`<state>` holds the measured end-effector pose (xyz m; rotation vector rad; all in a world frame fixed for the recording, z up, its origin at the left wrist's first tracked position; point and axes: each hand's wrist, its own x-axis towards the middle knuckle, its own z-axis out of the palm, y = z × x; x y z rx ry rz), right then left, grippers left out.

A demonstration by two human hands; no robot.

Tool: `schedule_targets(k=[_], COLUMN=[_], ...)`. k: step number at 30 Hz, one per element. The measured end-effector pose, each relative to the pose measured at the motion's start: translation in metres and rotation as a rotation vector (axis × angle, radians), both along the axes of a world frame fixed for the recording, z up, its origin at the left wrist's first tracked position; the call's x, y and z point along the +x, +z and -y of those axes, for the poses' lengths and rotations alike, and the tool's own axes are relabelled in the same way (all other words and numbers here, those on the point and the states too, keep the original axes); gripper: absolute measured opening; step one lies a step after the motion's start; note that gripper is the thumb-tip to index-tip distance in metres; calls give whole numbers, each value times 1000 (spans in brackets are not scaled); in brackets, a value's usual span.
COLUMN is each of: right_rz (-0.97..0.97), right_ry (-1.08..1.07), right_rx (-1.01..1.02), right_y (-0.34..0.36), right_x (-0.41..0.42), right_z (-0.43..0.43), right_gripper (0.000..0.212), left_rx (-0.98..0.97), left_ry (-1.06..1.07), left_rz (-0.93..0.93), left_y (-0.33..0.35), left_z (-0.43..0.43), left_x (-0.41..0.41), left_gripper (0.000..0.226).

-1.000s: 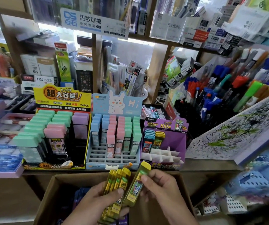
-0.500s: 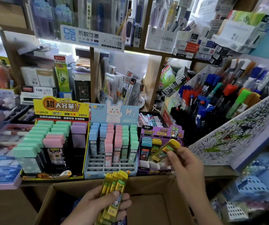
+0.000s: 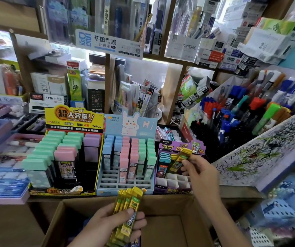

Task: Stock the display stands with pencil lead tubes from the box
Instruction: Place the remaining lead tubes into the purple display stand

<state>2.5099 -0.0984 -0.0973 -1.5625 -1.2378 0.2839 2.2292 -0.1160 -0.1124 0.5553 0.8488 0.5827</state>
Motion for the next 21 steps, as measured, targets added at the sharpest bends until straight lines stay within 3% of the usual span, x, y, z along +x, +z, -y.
schedule_targets(k=[8, 12, 16, 21], right_rz=[149, 304, 401, 395], right_ry=[-33, -63, -81, -92], right_rx=[-75, -192, -244, -251], right_y=[-3, -7, -9, -5], right_x=[0, -1, -5, -6], right_z=[-4, -6, -7, -8], right_gripper=[22, 10, 19, 17], left_rx=[7, 12, 26, 33], left_ry=[-16, -19, -18, -5], left_rz=[8, 11, -1, -22], left_y=[-1, -3, -5, -5], left_z=[-1, -2, -1, 0], left_x=[0, 1, 2, 3], left_gripper=[46, 47, 47, 45])
